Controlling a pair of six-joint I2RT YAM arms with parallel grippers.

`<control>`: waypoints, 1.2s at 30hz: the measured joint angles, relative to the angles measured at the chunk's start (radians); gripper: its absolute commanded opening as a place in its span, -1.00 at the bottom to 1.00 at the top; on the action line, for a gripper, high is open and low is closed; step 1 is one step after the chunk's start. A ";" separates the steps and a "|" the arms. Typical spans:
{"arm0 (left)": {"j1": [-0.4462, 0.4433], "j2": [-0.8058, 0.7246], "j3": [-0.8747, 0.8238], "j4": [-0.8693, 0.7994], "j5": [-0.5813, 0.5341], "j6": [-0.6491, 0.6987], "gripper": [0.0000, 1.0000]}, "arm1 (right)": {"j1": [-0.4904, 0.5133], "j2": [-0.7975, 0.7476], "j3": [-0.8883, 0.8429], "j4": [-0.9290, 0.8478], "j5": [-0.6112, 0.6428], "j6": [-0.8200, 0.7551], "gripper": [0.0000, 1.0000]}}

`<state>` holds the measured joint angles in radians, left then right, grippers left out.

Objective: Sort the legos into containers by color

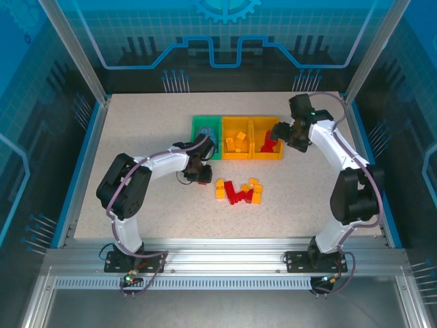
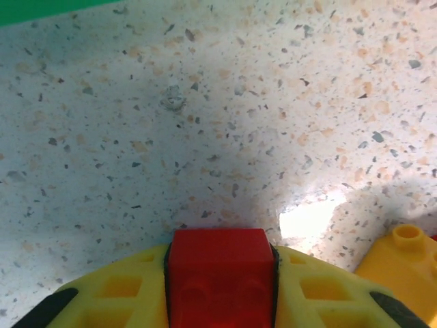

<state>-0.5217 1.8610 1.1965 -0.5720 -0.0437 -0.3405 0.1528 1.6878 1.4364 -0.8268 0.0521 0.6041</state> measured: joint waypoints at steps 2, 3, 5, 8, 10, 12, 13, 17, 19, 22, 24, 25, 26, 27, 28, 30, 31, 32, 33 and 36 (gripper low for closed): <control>0.000 0.000 0.039 -0.015 0.010 0.000 -0.42 | -0.004 -0.028 -0.037 0.003 0.000 -0.005 0.65; 0.000 0.000 0.063 -0.024 0.015 -0.001 -0.42 | -0.002 -0.043 -0.058 0.010 0.000 -0.007 0.65; 0.000 0.000 0.143 -0.037 0.034 -0.001 -0.41 | 0.002 -0.083 -0.120 0.027 0.000 -0.011 0.64; 0.000 0.007 0.287 -0.032 0.075 -0.001 -0.38 | 0.009 -0.149 -0.248 0.066 -0.002 -0.011 0.63; -0.002 0.038 0.405 -0.030 0.111 -0.001 -0.38 | 0.015 -0.188 -0.338 0.097 -0.009 -0.010 0.63; -0.005 0.093 0.532 -0.027 0.146 -0.001 -0.38 | 0.024 -0.221 -0.422 0.118 -0.016 -0.002 0.63; -0.008 0.131 0.602 -0.024 0.165 0.000 -0.38 | 0.029 -0.237 -0.463 0.133 -0.021 0.000 0.63; -0.027 0.269 0.782 -0.024 0.227 -0.001 -0.38 | 0.060 -0.304 -0.595 0.180 -0.038 0.016 0.62; -0.040 0.332 0.836 -0.024 0.253 -0.002 -0.37 | 0.085 -0.327 -0.636 0.188 -0.041 0.030 0.62; -0.060 0.406 0.883 -0.023 0.294 -0.020 -0.38 | 0.127 -0.352 -0.684 0.211 -0.043 0.063 0.62; -0.070 0.438 0.896 -0.016 0.317 -0.031 -0.37 | 0.157 -0.362 -0.706 0.220 -0.045 0.090 0.62; -0.074 0.449 0.900 -0.013 0.327 -0.037 -0.37 | 0.169 -0.366 -0.714 0.225 -0.045 0.103 0.61; -0.078 0.460 0.908 -0.011 0.337 -0.046 -0.37 | 0.182 -0.372 -0.722 0.230 -0.046 0.117 0.60; -0.082 0.473 0.919 -0.005 0.346 -0.053 -0.37 | 0.195 -0.378 -0.729 0.238 -0.047 0.132 0.60; -0.085 0.483 0.932 -0.001 0.353 -0.055 -0.37 | 0.207 -0.384 -0.735 0.244 -0.050 0.144 0.59; -0.090 0.499 0.957 0.013 0.364 -0.066 -0.36 | 0.238 -0.391 -0.737 0.249 -0.053 0.168 0.58; -0.091 0.504 0.966 0.018 0.368 -0.073 -0.36 | 0.252 -0.392 -0.737 0.254 -0.053 0.178 0.57; -0.092 0.510 0.979 0.025 0.372 -0.079 -0.36 | 0.268 -0.392 -0.737 0.259 -0.053 0.189 0.54; -0.092 0.515 0.990 0.029 0.375 -0.082 -0.33 | 0.277 -0.389 -0.737 0.261 -0.053 0.195 0.51; -0.092 0.528 1.016 0.044 0.379 -0.101 -0.13 | 0.301 -0.367 -0.737 0.274 -0.053 0.221 0.46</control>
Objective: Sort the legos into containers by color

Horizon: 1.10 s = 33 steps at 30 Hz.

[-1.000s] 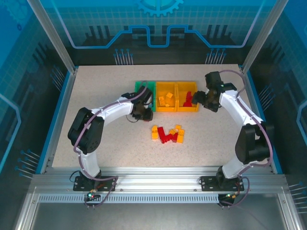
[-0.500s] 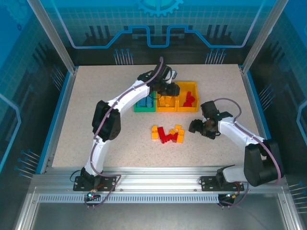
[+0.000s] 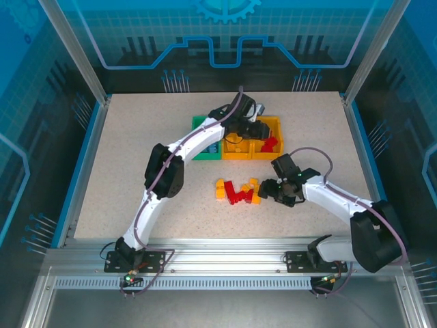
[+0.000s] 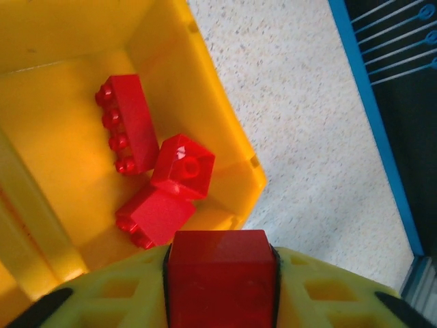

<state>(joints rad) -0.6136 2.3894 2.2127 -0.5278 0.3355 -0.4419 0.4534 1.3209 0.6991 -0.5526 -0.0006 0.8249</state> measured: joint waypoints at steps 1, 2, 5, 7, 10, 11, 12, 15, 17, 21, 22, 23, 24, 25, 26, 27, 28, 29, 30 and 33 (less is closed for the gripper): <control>0.000 0.004 0.004 0.003 0.002 -0.007 -0.06 | 0.010 0.013 0.000 0.007 0.000 0.010 0.45; 0.000 0.006 0.006 0.003 0.002 -0.011 0.02 | 0.019 0.027 0.001 0.012 0.000 0.017 0.44; 0.000 0.016 0.006 0.002 0.003 -0.030 0.27 | 0.047 0.080 0.021 0.015 0.000 0.032 0.39; 0.000 0.019 0.006 0.001 0.002 -0.033 0.48 | 0.059 0.113 0.040 0.016 0.000 0.040 0.38; 0.000 0.019 0.006 0.001 0.002 -0.031 0.96 | 0.070 0.153 0.064 0.018 0.001 0.047 0.37; 0.000 0.019 0.005 0.002 0.000 -0.032 0.97 | 0.072 0.162 0.069 0.020 0.000 0.050 0.37; 0.000 0.019 0.002 0.002 -0.002 -0.034 0.97 | 0.076 0.168 0.072 0.022 0.001 0.051 0.37; 0.000 0.001 -0.029 0.005 -0.007 -0.033 0.98 | 0.084 0.184 0.081 0.025 0.003 0.059 0.37; 0.000 -0.034 -0.074 0.006 -0.018 -0.031 0.97 | 0.090 0.192 0.086 0.032 0.003 0.064 0.37; 0.000 -0.118 -0.166 0.014 -0.036 -0.030 0.97 | 0.096 0.193 0.087 0.050 0.000 0.078 0.37; 0.001 -0.144 -0.191 0.019 -0.042 -0.030 0.97 | 0.098 0.193 0.087 0.054 -0.001 0.081 0.37; 0.002 -0.167 -0.214 0.026 -0.045 -0.029 0.97 | 0.099 0.194 0.088 0.057 -0.002 0.084 0.37; 0.002 -0.190 -0.237 0.031 -0.050 -0.028 0.97 | 0.099 0.195 0.089 0.058 -0.002 0.085 0.38; 0.003 -0.215 -0.263 0.040 -0.053 -0.027 0.97 | 0.101 0.197 0.090 0.061 -0.004 0.089 0.38; 0.004 -0.234 -0.284 0.043 -0.058 -0.027 0.97 | 0.103 0.201 0.092 0.062 -0.005 0.092 0.38; 0.006 -0.257 -0.311 0.048 -0.060 -0.027 0.98 | 0.105 0.206 0.095 0.066 -0.006 0.093 0.38; 0.009 -0.275 -0.334 0.050 -0.063 -0.026 0.97 | 0.108 0.212 0.098 0.070 -0.008 0.096 0.38; 0.012 -0.291 -0.359 0.058 -0.066 -0.026 0.98 | 0.110 0.218 0.101 0.070 -0.007 0.096 0.38; 0.017 -0.309 -0.388 0.063 -0.070 -0.026 0.97 | 0.111 0.224 0.106 0.066 -0.006 0.097 0.38; 0.036 -0.348 -0.470 0.081 -0.079 -0.027 0.97 | 0.111 0.244 0.125 0.048 -0.003 0.100 0.36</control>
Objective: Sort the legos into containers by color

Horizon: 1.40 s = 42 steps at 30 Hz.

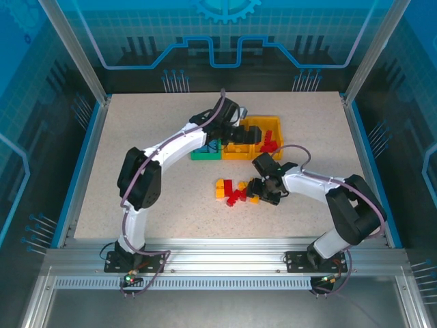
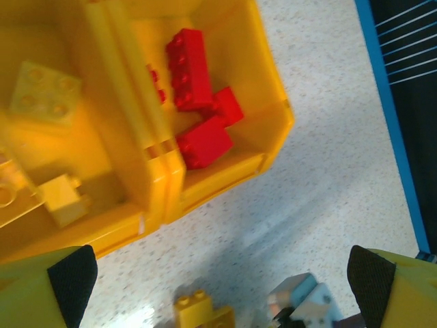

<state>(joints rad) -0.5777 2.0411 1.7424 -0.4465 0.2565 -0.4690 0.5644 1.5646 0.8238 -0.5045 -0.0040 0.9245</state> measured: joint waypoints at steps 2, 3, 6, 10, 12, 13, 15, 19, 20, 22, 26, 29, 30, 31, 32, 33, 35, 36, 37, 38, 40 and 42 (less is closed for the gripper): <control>0.016 -0.019 -0.052 0.012 -0.003 0.000 0.98 | 0.000 0.018 0.019 -0.024 0.005 -0.001 0.27; 0.023 -0.026 -0.072 0.011 -0.006 0.000 0.97 | 0.000 0.031 0.032 -0.040 0.012 0.000 0.22; 0.045 -0.050 -0.132 0.016 -0.012 0.000 0.97 | 0.001 0.062 0.070 -0.093 0.030 -0.005 0.06; 0.062 -0.103 -0.212 0.026 -0.028 0.000 0.98 | 0.005 0.080 0.095 -0.139 0.056 -0.023 -0.26; 0.065 -0.134 -0.251 0.030 -0.037 0.000 0.97 | 0.005 0.079 0.103 -0.143 0.061 -0.035 -0.35; 0.066 -0.153 -0.273 0.034 -0.043 0.000 0.97 | 0.005 0.078 0.111 -0.143 0.063 -0.040 -0.39; 0.067 -0.182 -0.309 0.033 -0.057 0.001 0.97 | 0.005 0.072 0.137 -0.154 0.064 -0.053 -0.43; 0.068 -0.242 -0.402 0.033 -0.089 0.003 0.97 | 0.004 0.049 0.245 -0.165 0.050 -0.089 -0.44; 0.068 -0.257 -0.433 0.034 -0.096 0.003 0.97 | 0.002 0.047 0.277 -0.164 0.043 -0.097 -0.44; 0.068 -0.283 -0.489 0.033 -0.107 0.003 0.98 | -0.010 0.048 0.342 -0.154 0.017 -0.112 -0.44; 0.068 -0.334 -0.603 0.032 -0.124 0.003 0.97 | -0.064 0.110 0.502 -0.139 -0.037 -0.140 -0.44; 0.066 -0.370 -0.668 0.032 -0.130 0.000 0.97 | -0.102 0.226 0.649 -0.132 -0.065 -0.154 -0.43; 0.064 -0.381 -0.685 0.031 -0.133 -0.001 0.98 | -0.111 0.262 0.689 -0.134 -0.070 -0.158 -0.43; 0.060 -0.396 -0.703 0.031 -0.134 -0.003 0.97 | -0.119 0.305 0.732 -0.136 -0.077 -0.160 -0.42; 0.052 -0.410 -0.719 0.031 -0.137 -0.004 0.97 | -0.127 0.346 0.775 -0.142 -0.081 -0.163 -0.41; 0.040 -0.424 -0.732 0.031 -0.138 -0.004 0.98 | -0.132 0.382 0.811 -0.149 -0.084 -0.166 -0.40; -0.002 -0.449 -0.748 0.029 -0.141 -0.004 0.97 | -0.139 0.459 0.890 -0.169 -0.086 -0.169 -0.34; -0.022 -0.457 -0.752 0.030 -0.141 -0.004 0.97 | -0.140 0.485 0.919 -0.180 -0.085 -0.171 -0.29; -0.048 -0.465 -0.755 0.031 -0.140 -0.004 0.97 | -0.142 0.509 0.946 -0.192 -0.086 -0.174 -0.21; -0.075 -0.473 -0.759 0.033 -0.141 -0.004 0.96 | -0.143 0.531 0.971 -0.203 -0.087 -0.176 -0.12; -0.116 -0.481 -0.768 0.034 -0.141 -0.003 0.93 | -0.145 0.554 1.004 -0.220 -0.087 -0.186 0.06; -0.151 -0.483 -0.779 0.034 -0.141 -0.003 0.87 | -0.146 0.563 1.023 -0.230 -0.087 -0.193 0.17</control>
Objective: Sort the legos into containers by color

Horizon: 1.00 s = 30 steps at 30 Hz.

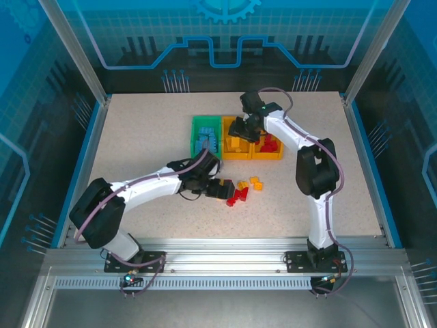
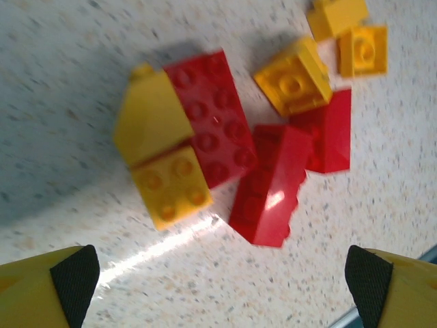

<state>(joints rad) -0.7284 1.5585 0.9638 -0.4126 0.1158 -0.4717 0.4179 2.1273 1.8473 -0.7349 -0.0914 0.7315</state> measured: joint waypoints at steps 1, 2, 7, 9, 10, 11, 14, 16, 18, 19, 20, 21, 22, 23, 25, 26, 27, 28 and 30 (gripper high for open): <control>-0.013 0.000 -0.006 0.000 0.000 0.001 0.83 | 0.000 0.000 0.002 -0.003 0.000 -0.003 0.28; -0.024 0.000 -0.013 0.000 0.000 0.003 0.79 | 0.000 -0.001 0.005 -0.010 0.000 -0.008 0.38; -0.070 0.015 -0.017 0.000 -0.008 0.006 0.74 | 0.000 -0.036 -0.040 -0.005 0.001 -0.019 0.51; -0.089 0.035 -0.017 0.000 -0.013 0.007 0.71 | 0.000 -0.078 -0.087 -0.006 0.001 -0.019 0.54; -0.097 0.047 -0.017 0.000 -0.015 0.008 0.70 | 0.000 -0.103 -0.111 -0.006 0.002 -0.019 0.55; -0.105 0.060 -0.016 -0.001 -0.016 0.010 0.69 | -0.001 -0.130 -0.134 -0.006 0.003 -0.019 0.56; -0.126 0.107 0.008 -0.002 -0.025 0.013 0.68 | -0.007 -0.198 -0.190 -0.004 0.004 -0.019 0.56; -0.133 0.136 0.031 -0.001 -0.031 0.019 0.67 | -0.019 -0.239 -0.227 -0.001 0.005 -0.019 0.56; -0.137 0.156 0.051 0.000 -0.035 0.026 0.64 | -0.036 -0.274 -0.267 0.007 0.005 -0.019 0.56; -0.139 0.165 0.062 -0.001 -0.038 0.029 0.62 | -0.047 -0.292 -0.291 0.010 0.005 -0.019 0.57; -0.140 0.173 0.072 -0.001 -0.041 0.030 0.60 | -0.057 -0.306 -0.311 0.011 0.007 -0.019 0.57; -0.142 0.182 0.083 0.000 -0.042 0.032 0.58 | -0.070 -0.323 -0.335 0.011 0.010 -0.019 0.57; -0.143 0.190 0.094 -0.001 -0.045 0.034 0.54 | -0.083 -0.339 -0.357 0.011 0.011 -0.020 0.57; -0.145 0.198 0.103 0.000 -0.049 0.034 0.50 | -0.095 -0.354 -0.376 0.011 0.014 -0.022 0.57; -0.148 0.220 0.129 -0.004 -0.055 0.037 0.37 | -0.124 -0.386 -0.415 0.012 0.017 -0.025 0.58; -0.148 0.231 0.139 -0.008 -0.060 0.036 0.29 | -0.137 -0.403 -0.431 0.012 0.019 -0.026 0.58; -0.149 0.244 0.151 -0.011 -0.064 0.037 0.18 | -0.154 -0.424 -0.451 0.011 0.023 -0.027 0.58; -0.149 0.256 0.161 -0.013 -0.068 0.041 0.06 | -0.170 -0.445 -0.466 0.011 0.024 -0.027 0.59; -0.150 0.269 0.167 -0.017 -0.076 0.045 -0.15 | -0.204 -0.489 -0.496 0.013 0.025 -0.030 0.59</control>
<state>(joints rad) -0.8783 1.8278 1.1309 -0.4297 0.0402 -0.4263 0.2138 1.6382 1.3518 -0.7219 -0.0662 0.7013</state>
